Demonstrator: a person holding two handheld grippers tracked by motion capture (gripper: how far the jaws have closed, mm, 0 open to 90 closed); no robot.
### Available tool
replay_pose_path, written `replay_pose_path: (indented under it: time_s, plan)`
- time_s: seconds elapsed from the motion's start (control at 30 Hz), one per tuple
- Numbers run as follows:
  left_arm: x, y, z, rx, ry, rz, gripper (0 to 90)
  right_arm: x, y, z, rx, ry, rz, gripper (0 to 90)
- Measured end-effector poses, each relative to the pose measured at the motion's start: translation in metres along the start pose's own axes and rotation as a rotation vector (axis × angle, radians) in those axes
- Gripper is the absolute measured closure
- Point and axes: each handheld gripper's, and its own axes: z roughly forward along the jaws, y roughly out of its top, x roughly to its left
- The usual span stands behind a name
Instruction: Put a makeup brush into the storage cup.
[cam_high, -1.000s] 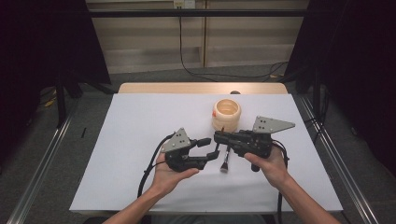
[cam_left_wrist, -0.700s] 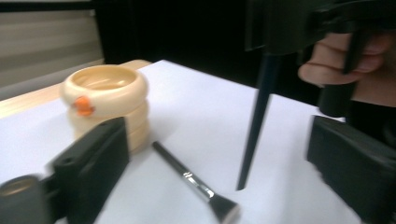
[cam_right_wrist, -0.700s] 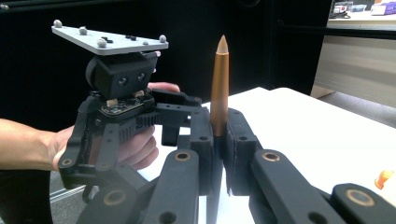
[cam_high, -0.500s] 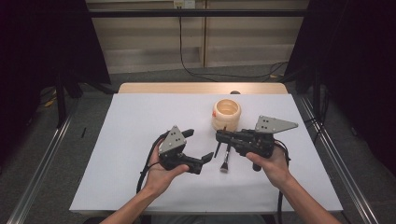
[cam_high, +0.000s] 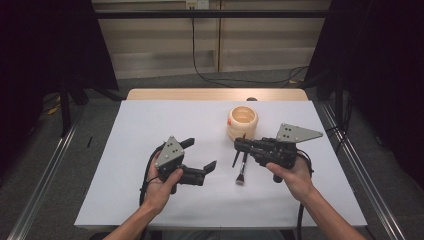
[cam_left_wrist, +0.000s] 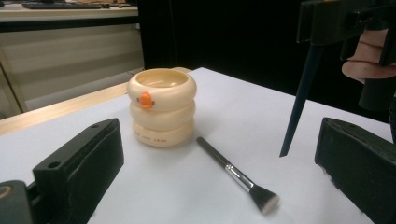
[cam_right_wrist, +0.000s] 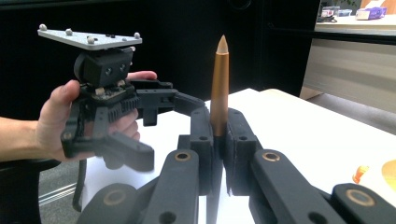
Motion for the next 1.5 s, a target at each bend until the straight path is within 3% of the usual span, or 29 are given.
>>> replay_pose_path:
  time_s: [0.23,0.47,0.63,0.7,1.03,1.13,1.5]
  plan:
    - [0.011,-0.008,-0.018,-0.007,0.037,0.002,1.0,-0.002,-0.001,-0.002,0.002,-0.010,0.002,83.3]
    - [0.017,-0.017,-0.036,-0.039,0.066,-0.062,1.0,-0.004,-0.001,-0.006,-0.002,-0.021,0.003,83.3]
    - [0.022,-0.024,-0.049,-0.009,0.089,-0.058,1.2,-0.007,-0.002,-0.009,-0.002,-0.035,0.006,83.4]
    - [0.021,-0.027,-0.053,0.000,0.100,-0.024,1.3,-0.008,-0.002,-0.009,-0.001,-0.042,0.006,83.3]
    - [0.029,-0.045,-0.073,-0.023,0.132,-0.031,0.8,-0.013,-0.004,-0.013,0.006,-0.075,-0.006,83.3]
    - [0.028,-0.046,-0.079,-0.030,0.134,-0.010,0.7,-0.014,-0.003,-0.014,0.002,-0.083,-0.010,83.3]
    - [0.034,-0.047,-0.082,-0.040,0.148,-0.053,0.8,-0.026,-0.005,-0.019,-0.002,-0.121,-0.003,83.3]
